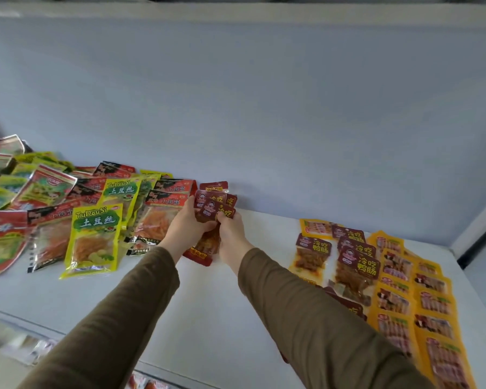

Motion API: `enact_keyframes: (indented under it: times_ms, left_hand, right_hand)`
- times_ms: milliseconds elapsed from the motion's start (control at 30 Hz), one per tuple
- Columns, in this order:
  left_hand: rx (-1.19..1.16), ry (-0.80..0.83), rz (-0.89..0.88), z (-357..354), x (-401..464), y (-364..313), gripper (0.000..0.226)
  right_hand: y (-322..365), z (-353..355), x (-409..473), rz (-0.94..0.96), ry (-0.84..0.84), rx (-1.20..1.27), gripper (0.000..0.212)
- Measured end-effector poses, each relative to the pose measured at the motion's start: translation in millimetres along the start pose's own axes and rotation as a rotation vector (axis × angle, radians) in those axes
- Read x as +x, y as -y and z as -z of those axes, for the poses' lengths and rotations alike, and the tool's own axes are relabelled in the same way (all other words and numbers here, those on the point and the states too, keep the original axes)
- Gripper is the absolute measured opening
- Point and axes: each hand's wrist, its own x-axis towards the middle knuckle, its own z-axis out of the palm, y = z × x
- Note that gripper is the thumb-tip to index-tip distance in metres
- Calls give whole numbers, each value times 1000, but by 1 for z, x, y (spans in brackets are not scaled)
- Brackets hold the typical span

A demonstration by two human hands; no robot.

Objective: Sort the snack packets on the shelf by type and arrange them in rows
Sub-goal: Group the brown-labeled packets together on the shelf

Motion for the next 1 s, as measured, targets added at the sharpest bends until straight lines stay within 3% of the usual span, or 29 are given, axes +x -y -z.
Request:
enact_keyframes:
  times_ms: [167, 367, 633, 800, 933, 1000]
  left_hand:
    - [75, -33, -57, -13, 7, 14, 88]
    - [105, -51, -75, -25, 5, 21, 80]
    - [95, -108, -164, -20, -9, 14, 73]
    - [20, -132, -249, -20, -39, -9, 72]
    - [15, -5, -327, -33, -82, -36, 74]
    - [51, 92, -366, -44, -107, -48, 75]
  right_hand:
    - [-8, 2, 17, 158, -92, -463, 41]
    - [-15, 2, 9, 93, 35, -194, 56]
    - [-4, 26, -21, 142, 108, -203, 39]
    - [19, 62, -58, 370, 89, -470, 55]
    - [39, 122, -92, 621, 14, -886, 57]
    - [45, 156, -110, 659, -57, -1073, 58]
